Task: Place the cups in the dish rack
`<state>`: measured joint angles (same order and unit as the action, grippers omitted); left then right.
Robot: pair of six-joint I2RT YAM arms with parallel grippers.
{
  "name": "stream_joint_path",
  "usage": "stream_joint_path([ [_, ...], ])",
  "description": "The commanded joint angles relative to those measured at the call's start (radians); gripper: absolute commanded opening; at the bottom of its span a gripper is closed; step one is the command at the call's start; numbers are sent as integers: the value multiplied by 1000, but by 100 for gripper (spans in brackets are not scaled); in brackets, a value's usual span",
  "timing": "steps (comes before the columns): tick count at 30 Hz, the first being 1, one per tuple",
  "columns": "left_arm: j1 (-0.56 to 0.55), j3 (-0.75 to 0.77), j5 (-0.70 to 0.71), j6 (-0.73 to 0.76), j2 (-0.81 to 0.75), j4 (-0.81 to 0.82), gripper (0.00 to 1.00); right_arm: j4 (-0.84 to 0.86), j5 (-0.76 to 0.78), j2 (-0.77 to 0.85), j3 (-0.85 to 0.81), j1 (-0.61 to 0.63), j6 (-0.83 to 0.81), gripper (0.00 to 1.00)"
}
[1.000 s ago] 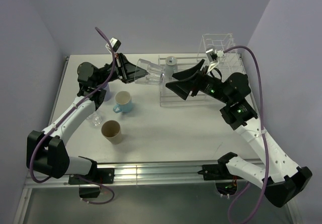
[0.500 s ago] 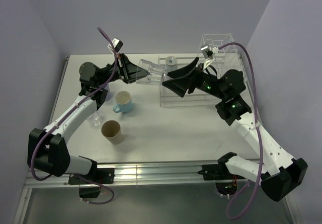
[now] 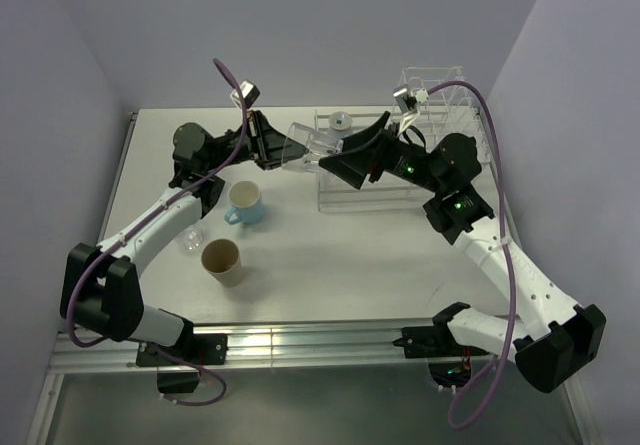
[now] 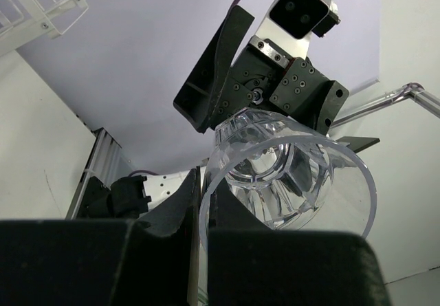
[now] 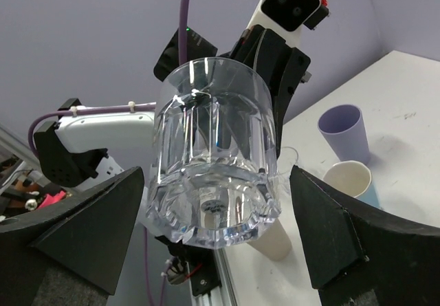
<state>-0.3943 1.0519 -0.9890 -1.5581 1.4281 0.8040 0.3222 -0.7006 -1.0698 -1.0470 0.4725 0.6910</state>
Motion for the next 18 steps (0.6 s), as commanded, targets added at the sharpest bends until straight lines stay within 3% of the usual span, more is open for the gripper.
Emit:
stream_joint_path([
  [1,-12,56,27,9,-1,63,0,58,-16,-5,-41,-5,15,94],
  [7,-15,45,29,6,0,75,0,61,-11,-1,-30,-5,22,85],
  [16,-28,54,33,12,9,81,0,81,-26,-5,-22,-3,38,56],
  [18,-32,57,35,16,14,80,0,87,-34,-9,-24,-3,47,42],
])
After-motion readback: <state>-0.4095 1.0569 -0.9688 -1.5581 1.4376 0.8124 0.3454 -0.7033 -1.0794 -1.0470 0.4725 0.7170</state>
